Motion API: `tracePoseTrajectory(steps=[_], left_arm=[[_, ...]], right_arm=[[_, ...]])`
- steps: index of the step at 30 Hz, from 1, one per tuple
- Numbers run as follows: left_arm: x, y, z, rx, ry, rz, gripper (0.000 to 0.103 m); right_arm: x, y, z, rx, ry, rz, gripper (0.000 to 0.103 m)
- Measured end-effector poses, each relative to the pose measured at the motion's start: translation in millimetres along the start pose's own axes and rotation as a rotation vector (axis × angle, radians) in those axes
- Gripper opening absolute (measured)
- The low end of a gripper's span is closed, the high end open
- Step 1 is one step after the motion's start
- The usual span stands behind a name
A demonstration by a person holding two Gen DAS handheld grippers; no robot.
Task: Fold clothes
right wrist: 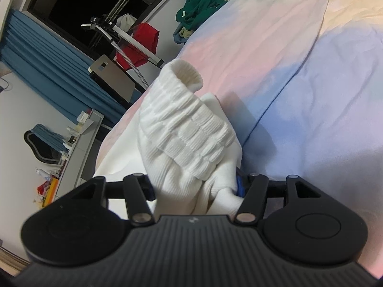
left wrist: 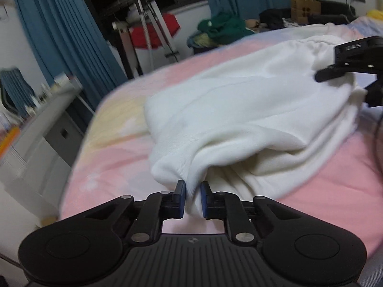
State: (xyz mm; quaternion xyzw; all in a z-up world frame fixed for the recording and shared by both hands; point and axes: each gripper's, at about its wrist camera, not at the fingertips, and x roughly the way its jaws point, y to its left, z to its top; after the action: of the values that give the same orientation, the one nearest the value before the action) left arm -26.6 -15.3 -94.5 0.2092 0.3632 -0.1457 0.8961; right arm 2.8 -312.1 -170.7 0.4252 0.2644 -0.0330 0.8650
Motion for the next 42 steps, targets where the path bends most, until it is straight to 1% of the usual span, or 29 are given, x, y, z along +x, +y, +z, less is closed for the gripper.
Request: tracePoseTrajectory(steps=[3,4,5,7,8,9,10,11,12,13,15,18,19,21,23,24,27,29,31,32,34,36,38,41,42], left_arm=[[8,-6,-5,0.005,0.043,-0.066,0.004],[11,-8,-6,0.010,0.056,-0.084,0.005],[10,-6,-5,-0.002,0.052,-0.109,0.007],[4,5,1,-0.051,0.026,-0.173,0.026],[-1,13,4,-0.087,0.011,-0.204,0.031],[-5,21,8,-0.126,-0.001,-0.231,0.046],[-8,30,12,-0.165,-0.013,-0.258,0.067],[-9,39,18,-0.205,-0.030,-0.272,0.077],[-8,50,23,-0.246,-0.051,-0.281,0.094],[-7,61,30,-0.291,-0.069,-0.278,0.102],[4,83,46,-0.379,-0.089,-0.262,0.103],[40,113,62,-0.499,-0.022,-0.272,0.103],[55,121,65,-0.543,0.020,-0.275,0.103],[85,133,66,-0.649,0.090,-0.310,0.103],[108,143,63,-0.761,0.135,-0.369,0.103],[117,144,63,-0.792,0.155,-0.397,0.103],[131,136,68,-0.754,0.181,-0.502,0.101],[131,126,73,-0.673,0.182,-0.486,0.102],[132,119,76,-0.616,0.187,-0.452,0.102],[134,118,76,-0.611,0.192,-0.443,0.102],[140,121,74,-0.644,0.203,-0.449,0.102],[146,124,72,-0.674,0.216,-0.465,0.100],[147,123,74,-0.676,0.215,-0.468,0.099],[143,117,77,-0.632,0.186,-0.422,0.096],[142,113,76,-0.617,0.175,-0.404,0.094]], right_arm=[[1,1,1,-0.006,0.001,-0.002,0.060],[1,1,1,-0.006,0.001,-0.002,0.060],[1,1,1,-0.006,0.002,-0.002,0.060],[0,0,0,-0.001,0.004,0.001,0.060],[0,-1,0,0.000,0.004,0.002,0.060],[0,-1,0,-0.001,0.004,0.002,0.060],[0,0,0,-0.001,0.004,0.001,0.060],[-1,0,0,-0.002,0.004,0.001,0.060],[-1,0,0,-0.002,0.004,0.001,0.060],[-1,0,1,-0.003,0.004,0.001,0.060],[-1,0,1,-0.003,0.005,0.002,0.060],[-1,0,2,-0.004,0.004,0.001,0.060],[-1,0,2,-0.005,0.004,0.001,0.060],[-1,0,2,-0.005,0.003,0.001,0.060],[-1,0,2,0.000,0.004,0.003,0.060],[0,0,2,0.002,0.007,0.003,0.060],[-2,5,2,-0.019,0.007,-0.001,0.060],[-8,17,1,-0.070,-0.018,-0.001,0.060],[-16,35,-2,-0.162,-0.069,0.021,0.060],[-19,42,-3,-0.199,-0.090,0.029,0.060],[-19,48,-5,-0.230,-0.110,0.034,0.060],[-13,44,-4,-0.216,-0.097,0.013,0.060],[-8,36,-1,-0.181,-0.079,-0.004,0.060],[-6,29,1,-0.150,-0.074,-0.002,0.058],[-7,31,0,-0.166,-0.078,-0.007,0.058]])
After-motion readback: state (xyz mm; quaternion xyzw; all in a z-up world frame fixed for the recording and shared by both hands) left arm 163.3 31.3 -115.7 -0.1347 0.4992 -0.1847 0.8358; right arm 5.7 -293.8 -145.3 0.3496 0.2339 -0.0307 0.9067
